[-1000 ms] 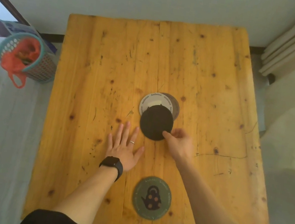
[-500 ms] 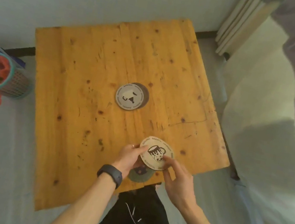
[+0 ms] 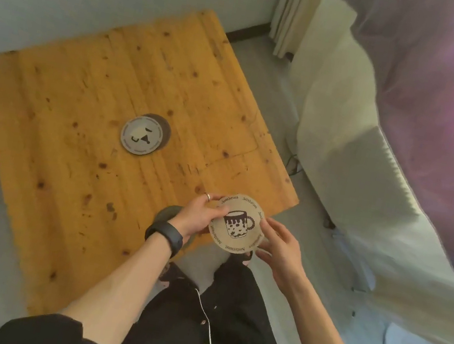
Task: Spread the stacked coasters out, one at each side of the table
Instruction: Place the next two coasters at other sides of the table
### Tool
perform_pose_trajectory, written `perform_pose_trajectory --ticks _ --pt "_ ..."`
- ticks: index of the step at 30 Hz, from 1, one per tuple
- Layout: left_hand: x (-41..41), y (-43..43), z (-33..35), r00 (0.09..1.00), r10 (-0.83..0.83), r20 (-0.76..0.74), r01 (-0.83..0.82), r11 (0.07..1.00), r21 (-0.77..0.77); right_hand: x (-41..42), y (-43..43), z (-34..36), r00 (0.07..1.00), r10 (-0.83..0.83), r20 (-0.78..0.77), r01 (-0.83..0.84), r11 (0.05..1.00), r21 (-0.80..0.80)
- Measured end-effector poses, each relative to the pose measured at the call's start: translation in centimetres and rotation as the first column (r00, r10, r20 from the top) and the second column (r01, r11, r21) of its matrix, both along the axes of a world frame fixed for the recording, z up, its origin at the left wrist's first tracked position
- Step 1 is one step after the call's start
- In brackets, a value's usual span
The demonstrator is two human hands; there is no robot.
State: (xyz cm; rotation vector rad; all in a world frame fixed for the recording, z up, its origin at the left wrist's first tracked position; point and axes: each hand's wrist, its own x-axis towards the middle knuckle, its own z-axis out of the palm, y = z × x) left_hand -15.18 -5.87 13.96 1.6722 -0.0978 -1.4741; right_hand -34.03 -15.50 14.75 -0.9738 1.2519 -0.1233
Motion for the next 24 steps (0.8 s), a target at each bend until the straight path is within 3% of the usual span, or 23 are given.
perform_pose_trajectory --ticks 4,10,17,24 --pt "-1.5 -4.4 1.0 0.986 -0.150 0.078 0.153 0.987 -0.042 -2.6 -4.0 0.2 0.993 0.107 0.043 -0.105 0.993 -0.045" --pt "-5.9 -13.2 -0.1 0.991 -0.116 0.065 0.110 0.991 0.078 -6.6 -14.6 -1.6 0.999 0.031 0.030 -0.029 0.998 -0.054" --pt "-12.4 -23.7 -2.5 0.978 0.142 0.152 -0.167 0.972 0.168 -9.3 -29.5 -2.2 0.892 0.420 -0.170 -0.440 0.892 -0.105" --pt "-14.8 -30.0 -2.5 0.948 0.280 0.148 -0.307 0.929 0.206 -8.6 -39.0 -1.8 0.789 0.561 -0.249 -0.604 0.782 -0.152"
